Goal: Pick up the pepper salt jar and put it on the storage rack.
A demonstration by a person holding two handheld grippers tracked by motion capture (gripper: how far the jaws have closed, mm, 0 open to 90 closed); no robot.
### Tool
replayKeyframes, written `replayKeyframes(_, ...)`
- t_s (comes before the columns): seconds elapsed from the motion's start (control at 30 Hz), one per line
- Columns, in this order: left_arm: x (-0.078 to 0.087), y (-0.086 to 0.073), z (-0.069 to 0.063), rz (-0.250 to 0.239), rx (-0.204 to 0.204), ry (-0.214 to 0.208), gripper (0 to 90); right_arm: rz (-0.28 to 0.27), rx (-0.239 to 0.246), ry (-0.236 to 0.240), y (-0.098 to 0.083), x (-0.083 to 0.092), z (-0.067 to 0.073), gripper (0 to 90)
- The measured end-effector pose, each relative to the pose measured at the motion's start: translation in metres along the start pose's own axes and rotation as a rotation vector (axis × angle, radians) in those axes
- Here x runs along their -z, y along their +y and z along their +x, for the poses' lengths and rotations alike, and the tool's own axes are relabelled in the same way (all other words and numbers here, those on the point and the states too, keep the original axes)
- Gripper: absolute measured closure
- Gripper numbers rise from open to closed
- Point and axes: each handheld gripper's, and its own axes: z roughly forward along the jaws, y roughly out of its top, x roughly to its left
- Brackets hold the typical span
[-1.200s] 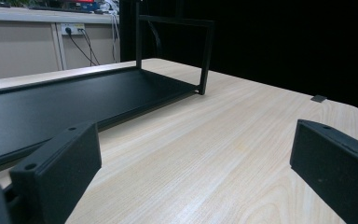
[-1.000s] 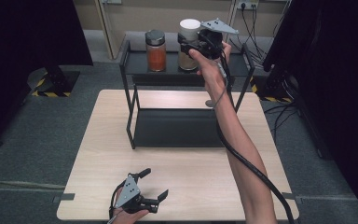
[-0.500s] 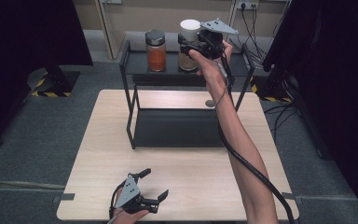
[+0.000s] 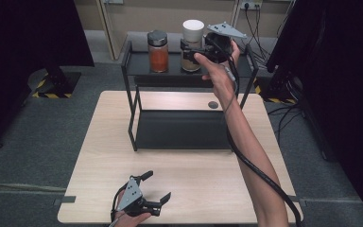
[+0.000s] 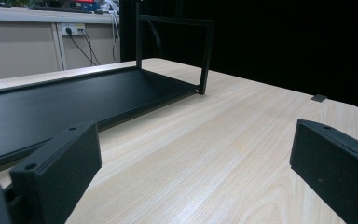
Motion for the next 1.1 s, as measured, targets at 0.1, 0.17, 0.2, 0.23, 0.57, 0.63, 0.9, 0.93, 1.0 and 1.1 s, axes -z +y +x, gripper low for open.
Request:
replayKeyframes(0.1,0.000,0.000,0.000,0.000,0.000,0.000,1.3,-0.007,-0.006,0.009,-0.002,0.003,-0.002,1.3)
replayKeyframes(0.17,0.000,0.000,0.000,0.000,0.000,0.000,1.3,-0.012,-0.006,0.019,-0.004,0.006,-0.002,0.9)
replayKeyframes(0.2,0.000,0.000,0.000,0.000,0.000,0.000,1.3,-0.013,-0.004,0.021,-0.005,0.007,-0.002,0.8)
replayKeyframes(0.23,0.000,0.000,0.000,0.000,0.000,0.000,1.3,-0.014,-0.006,0.024,-0.005,0.008,-0.002,0.7)
replayKeyframes(0.57,0.000,0.000,0.000,0.000,0.000,0.002,1.3,-0.025,0.002,0.042,-0.010,0.020,-0.003,0.5)
replayKeyframes(0.63,0.000,0.000,0.000,0.000,-0.001,0.002,1.3,-0.029,0.001,0.046,-0.011,0.022,-0.003,0.5)
replayKeyframes(0.9,0.000,0.000,0.000,0.000,0.000,0.003,1.3,-0.038,0.005,0.068,-0.017,0.032,-0.005,0.5)
replayKeyframes(0.93,0.000,0.000,0.000,0.000,0.000,0.003,1.3,-0.039,0.005,0.071,-0.017,0.033,-0.005,0.5)
replayKeyframes(1.0,0.000,0.000,0.000,0.000,0.002,0.003,1.3,-0.042,0.010,0.074,-0.019,0.035,-0.005,0.5)
replayKeyframes(1.1,0.000,0.000,-0.001,0.000,0.001,0.004,1.3,-0.048,0.011,0.080,-0.022,0.039,-0.005,0.5)
